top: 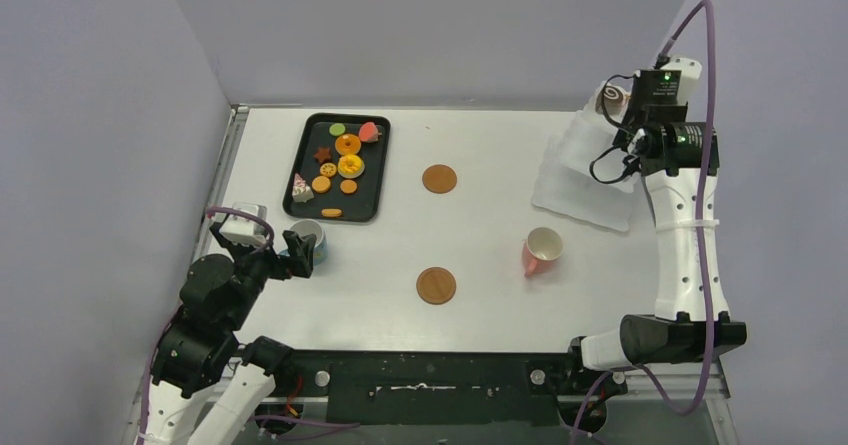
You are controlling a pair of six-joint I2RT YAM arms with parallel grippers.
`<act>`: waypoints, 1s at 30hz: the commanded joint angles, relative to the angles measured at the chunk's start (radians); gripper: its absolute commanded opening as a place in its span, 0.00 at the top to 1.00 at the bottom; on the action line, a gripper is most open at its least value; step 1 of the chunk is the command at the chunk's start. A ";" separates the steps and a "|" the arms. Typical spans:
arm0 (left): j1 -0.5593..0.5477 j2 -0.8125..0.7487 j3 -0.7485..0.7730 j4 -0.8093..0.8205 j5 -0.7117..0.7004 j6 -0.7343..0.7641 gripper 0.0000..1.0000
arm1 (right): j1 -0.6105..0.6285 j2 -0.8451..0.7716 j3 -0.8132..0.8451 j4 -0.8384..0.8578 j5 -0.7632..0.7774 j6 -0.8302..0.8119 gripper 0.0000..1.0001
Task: Serve the afternoon tea
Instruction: Place the desert on the desert table.
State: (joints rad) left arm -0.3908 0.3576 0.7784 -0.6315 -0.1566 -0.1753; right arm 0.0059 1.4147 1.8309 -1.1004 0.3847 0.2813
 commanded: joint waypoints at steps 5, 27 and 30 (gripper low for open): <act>0.003 0.006 0.006 0.061 0.005 0.007 0.03 | -0.058 0.010 0.027 0.122 -0.073 0.019 0.84; 0.007 0.004 0.007 0.062 0.005 0.007 0.03 | -0.104 0.001 -0.037 0.160 -0.119 0.029 0.65; 0.008 0.001 0.006 0.060 0.003 0.007 0.03 | -0.104 0.002 -0.021 0.145 -0.103 0.030 0.63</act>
State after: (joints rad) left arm -0.3897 0.3630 0.7780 -0.6315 -0.1562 -0.1749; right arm -0.0914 1.4517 1.7885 -1.0046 0.2451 0.3035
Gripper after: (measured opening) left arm 0.974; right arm 0.371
